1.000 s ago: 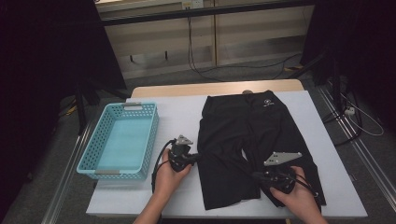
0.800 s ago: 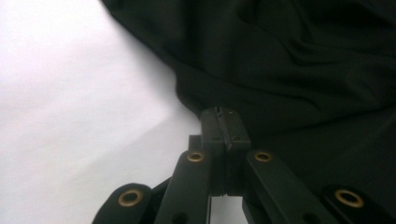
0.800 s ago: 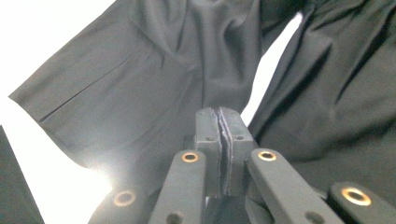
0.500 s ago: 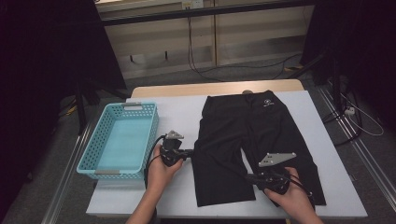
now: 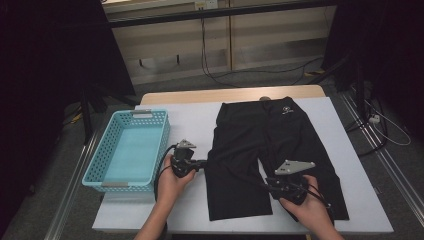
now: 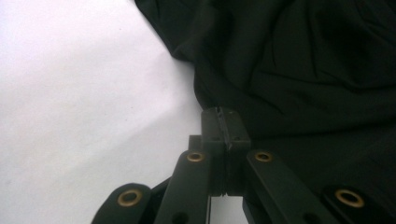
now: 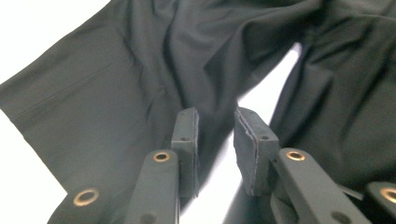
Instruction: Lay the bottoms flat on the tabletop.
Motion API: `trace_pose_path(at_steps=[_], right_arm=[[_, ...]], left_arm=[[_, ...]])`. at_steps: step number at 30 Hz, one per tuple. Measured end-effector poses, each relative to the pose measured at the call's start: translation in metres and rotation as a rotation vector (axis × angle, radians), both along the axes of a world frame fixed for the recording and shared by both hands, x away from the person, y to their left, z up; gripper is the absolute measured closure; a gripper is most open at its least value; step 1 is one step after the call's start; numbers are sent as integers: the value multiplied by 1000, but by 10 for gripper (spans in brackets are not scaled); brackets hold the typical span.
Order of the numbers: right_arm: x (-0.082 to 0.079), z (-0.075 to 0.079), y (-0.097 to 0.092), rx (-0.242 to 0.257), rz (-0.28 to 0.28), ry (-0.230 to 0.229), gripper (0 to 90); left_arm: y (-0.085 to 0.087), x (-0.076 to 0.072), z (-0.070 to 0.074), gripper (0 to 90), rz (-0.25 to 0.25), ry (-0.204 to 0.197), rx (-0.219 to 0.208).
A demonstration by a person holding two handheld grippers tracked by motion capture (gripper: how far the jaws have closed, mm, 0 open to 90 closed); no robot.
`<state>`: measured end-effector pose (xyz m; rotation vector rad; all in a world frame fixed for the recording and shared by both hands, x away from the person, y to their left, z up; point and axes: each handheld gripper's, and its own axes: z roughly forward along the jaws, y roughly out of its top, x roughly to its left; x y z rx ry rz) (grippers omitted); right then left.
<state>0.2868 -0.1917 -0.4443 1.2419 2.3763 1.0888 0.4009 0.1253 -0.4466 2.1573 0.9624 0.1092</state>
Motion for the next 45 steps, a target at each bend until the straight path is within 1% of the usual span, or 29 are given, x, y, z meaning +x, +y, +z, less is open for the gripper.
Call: trace_pose_path(at_steps=[3, 4, 6, 8, 10, 12, 16, 18, 20, 22, 26, 29, 32, 33, 34, 35, 37, 38, 40, 41, 45], right_arm=[[10, -6, 8, -46, -6, 7, 694], [12, -8, 9, -52, -6, 16, 693], [12, -8, 8, -46, -8, 22, 749], [11, -7, 5, -32, -3, 46, 815], [8, -7, 1, -2, 6, 81, 858], [3, -6, -2, 11, 14, 97, 870], [-11, -2, -5, 14, 50, 119, 868], [-15, -2, -5, 2, 50, 115, 843], [-14, -1, -5, -25, 53, 111, 831], [-13, 1, -4, -28, 46, 97, 806], [-8, 3, -4, -17, 12, 60, 743], [0, 3, -3, -2, -20, 24, 688], [11, 1, 1, 6, -35, 15, 669], [14, 0, 3, -4, -34, 13, 669], [16, -2, 5, -25, -31, 12, 671], [17, -5, 7, -40, -32, 16, 692], [17, -7, 6, -41, -7, 27, 825], [17, -6, 4, -38, -9, 26, 872], [17, -4, 0, -35, -17, 34, 887], [17, -4, -3, -35, -20, 38, 890], [14, -3, -12, -29, -47, 47, 891]], left_arm=[[0, 0, -1, 900, -1, 1, -1], [0, 0, -1, 900, -1, 2, -2], [1, 0, 0, 900, 1, 1, -6], [1, 0, 0, 900, 2, 0, -7], [1, 0, 1, 900, -6, 1, -7], [1, 0, 2, 900, -8, 2, -15], [1, 0, 3, 900, -21, 4, -23], [0, 0, 2, 900, -21, 4, -19], [-1, -1, 0, 900, -20, 11, -23], [-1, -1, 0, 900, -25, 9, -22], [-1, 0, 0, 899, -24, 8, -31], [-1, 1, -1, 899, -26, 9, -23], [-2, 1, -1, 899, -27, 8, -22], [-2, 1, -1, 898, -31, 10, -22], [-3, 0, -2, 899, -18, 3, -17], [-2, 1, -2, 898, -24, 9, -25], [-2, 1, -2, 898, -26, 11, -26], [-2, 0, -2, 899, -26, 11, -27], [-3, 0, -2, 899, -32, 13, -37], [-4, 0, -2, 899, -29, 14, -38], [-8, -2, -2, 898, -49, 15, -41]])
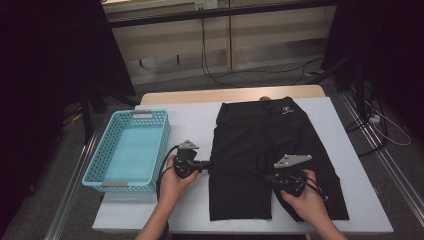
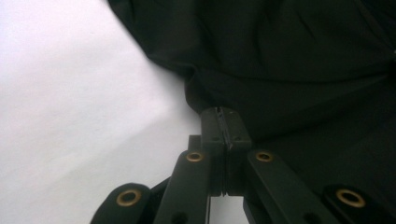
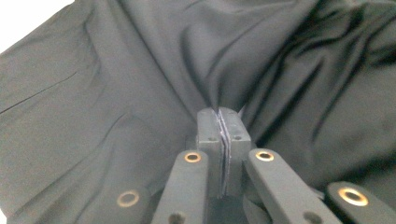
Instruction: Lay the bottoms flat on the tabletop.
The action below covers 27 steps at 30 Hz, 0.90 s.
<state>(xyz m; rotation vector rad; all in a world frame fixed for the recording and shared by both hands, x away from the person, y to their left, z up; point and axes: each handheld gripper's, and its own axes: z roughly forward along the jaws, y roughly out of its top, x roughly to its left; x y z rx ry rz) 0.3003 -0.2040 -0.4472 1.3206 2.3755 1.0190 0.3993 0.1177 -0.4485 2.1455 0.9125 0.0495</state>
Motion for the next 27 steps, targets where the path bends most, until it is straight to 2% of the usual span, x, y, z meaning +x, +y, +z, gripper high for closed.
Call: trace_pose_path(at_steps=[3, 8, 12, 17, 21, 27], right_arm=[[-3, -1, -3, 6, -9, -4, 869], [-10, 3, 1, -8, -5, -36, 763], [-17, 5, 5, 12, 19, -30, 722], [-19, 2, 8, 0, 39, -6, 696], [-17, -2, 6, 7, 29, 31, 708], [-16, -3, 2, 43, 21, 61, 872]], left_arm=[[-1, 0, -1, 898, 8, -3, 0], [4, 3, -2, 898, 27, -11, 13], [6, 4, -3, 898, 33, -10, 14], [5, 5, -4, 894, 25, -8, 17], [5, 4, -4, 893, 24, -12, 17], [2, 3, -5, 889, 13, -10, 11]])
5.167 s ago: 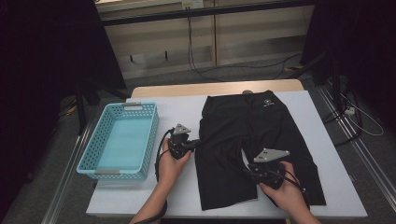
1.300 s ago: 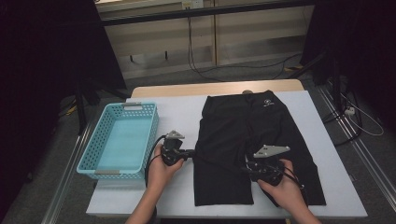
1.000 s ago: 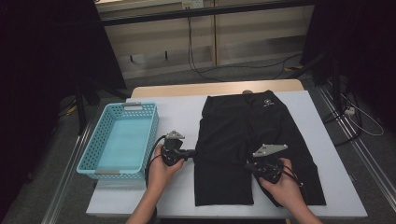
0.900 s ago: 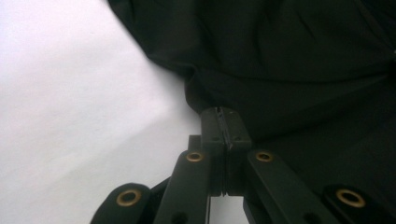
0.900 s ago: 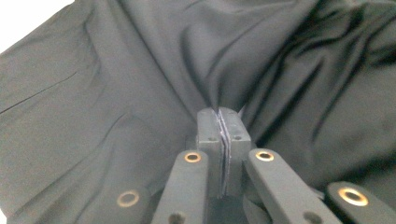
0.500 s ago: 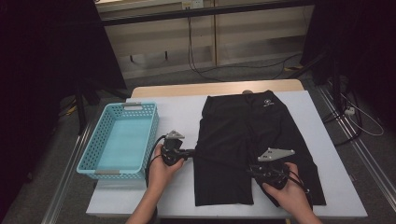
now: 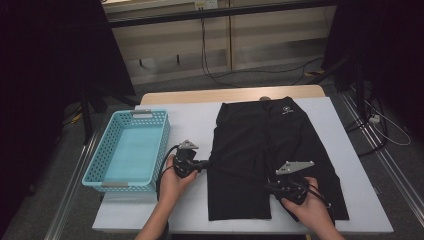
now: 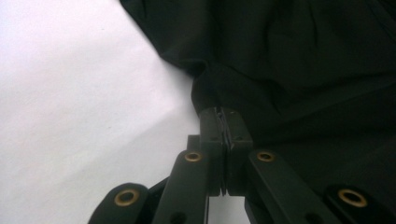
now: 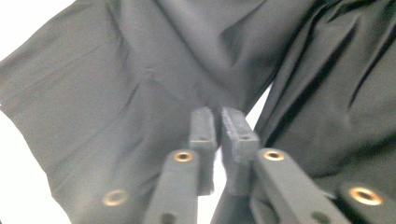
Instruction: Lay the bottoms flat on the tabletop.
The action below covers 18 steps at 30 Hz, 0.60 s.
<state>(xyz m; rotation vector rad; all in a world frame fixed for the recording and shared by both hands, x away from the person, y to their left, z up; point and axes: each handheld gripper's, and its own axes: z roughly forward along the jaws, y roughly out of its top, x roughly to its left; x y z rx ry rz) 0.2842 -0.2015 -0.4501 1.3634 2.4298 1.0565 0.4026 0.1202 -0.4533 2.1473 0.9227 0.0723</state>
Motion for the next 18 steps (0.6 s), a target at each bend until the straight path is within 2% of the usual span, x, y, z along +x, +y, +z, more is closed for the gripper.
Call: trace_pose_path(at_steps=[4, 11, 14, 15, 18], right_arm=[[-1, 3, -3, -5, 5, 4, 900], [-1, 6, -12, -38, -20, -29, 900], [0, 6, -9, -32, -13, -32, 900], [0, 5, -7, -27, -9, -33, 899], [1, 4, -1, -9, 14, -37, 883]], left_arm=[[-1, -1, 1, 892, -2, -8, -1], [-2, 0, 0, 897, -1, -25, 0], [0, 1, 1, 900, 14, -37, 7], [0, 1, 0, 900, 13, -26, 4], [2, 3, 0, 900, 18, -28, 16]])
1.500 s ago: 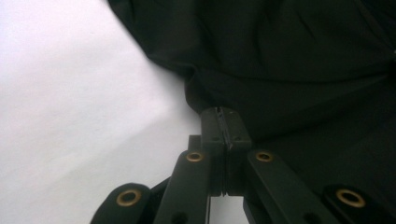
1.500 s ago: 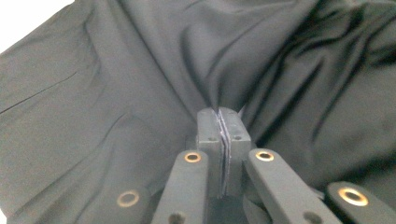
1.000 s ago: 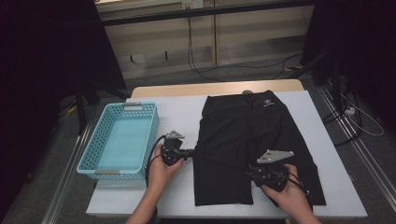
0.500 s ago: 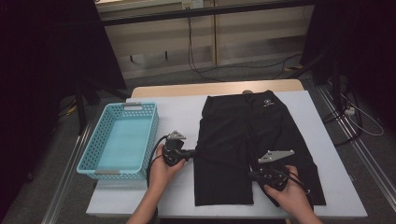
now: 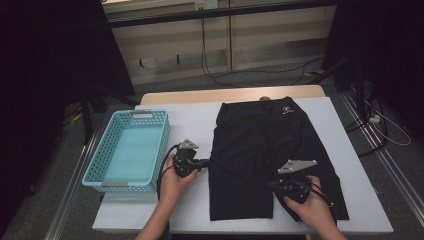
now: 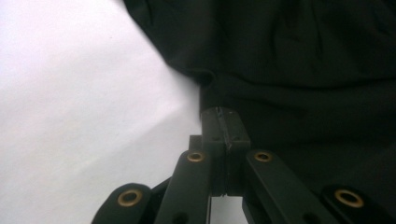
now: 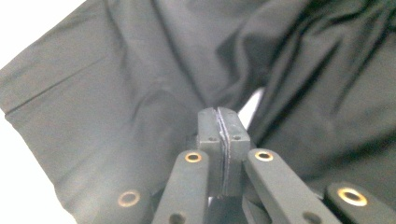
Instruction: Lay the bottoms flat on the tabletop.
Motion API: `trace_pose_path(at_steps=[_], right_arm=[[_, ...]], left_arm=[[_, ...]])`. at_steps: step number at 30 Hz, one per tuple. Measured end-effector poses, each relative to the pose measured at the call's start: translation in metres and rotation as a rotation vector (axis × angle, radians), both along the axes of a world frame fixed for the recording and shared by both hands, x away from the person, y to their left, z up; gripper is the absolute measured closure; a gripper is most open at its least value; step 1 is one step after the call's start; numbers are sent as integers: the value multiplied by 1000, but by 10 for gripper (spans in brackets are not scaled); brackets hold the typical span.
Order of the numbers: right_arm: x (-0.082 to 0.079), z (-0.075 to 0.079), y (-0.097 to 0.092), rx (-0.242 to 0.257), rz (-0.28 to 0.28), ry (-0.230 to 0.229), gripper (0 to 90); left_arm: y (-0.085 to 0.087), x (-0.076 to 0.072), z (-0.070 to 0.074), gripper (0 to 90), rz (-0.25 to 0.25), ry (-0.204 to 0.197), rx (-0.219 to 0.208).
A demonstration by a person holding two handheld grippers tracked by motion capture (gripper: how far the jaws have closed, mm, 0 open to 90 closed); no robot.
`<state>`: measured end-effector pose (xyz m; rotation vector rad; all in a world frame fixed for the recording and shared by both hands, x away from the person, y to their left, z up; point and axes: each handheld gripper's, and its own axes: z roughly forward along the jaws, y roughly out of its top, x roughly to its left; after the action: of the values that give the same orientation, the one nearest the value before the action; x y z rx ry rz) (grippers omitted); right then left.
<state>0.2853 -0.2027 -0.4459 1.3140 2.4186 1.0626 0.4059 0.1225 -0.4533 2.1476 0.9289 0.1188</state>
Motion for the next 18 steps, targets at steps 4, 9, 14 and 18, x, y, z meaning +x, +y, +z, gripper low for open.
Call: trace_pose_path(at_steps=[4, 9, 14, 18], right_arm=[[-1, 1, 6, -22, 7, -21, 790], [-9, 5, 1, -20, 0, -27, 719], [-11, 1, -5, -36, -4, -10, 713], [-11, 0, -3, -33, 2, -10, 701]], left_arm=[[2, 3, 0, 900, 15, -9, -4], [4, 2, 0, 900, 2, 10, -35], [3, -6, 3, 585, 0, -6, -50], [-2, -15, 2, 530, -14, -14, -9]])
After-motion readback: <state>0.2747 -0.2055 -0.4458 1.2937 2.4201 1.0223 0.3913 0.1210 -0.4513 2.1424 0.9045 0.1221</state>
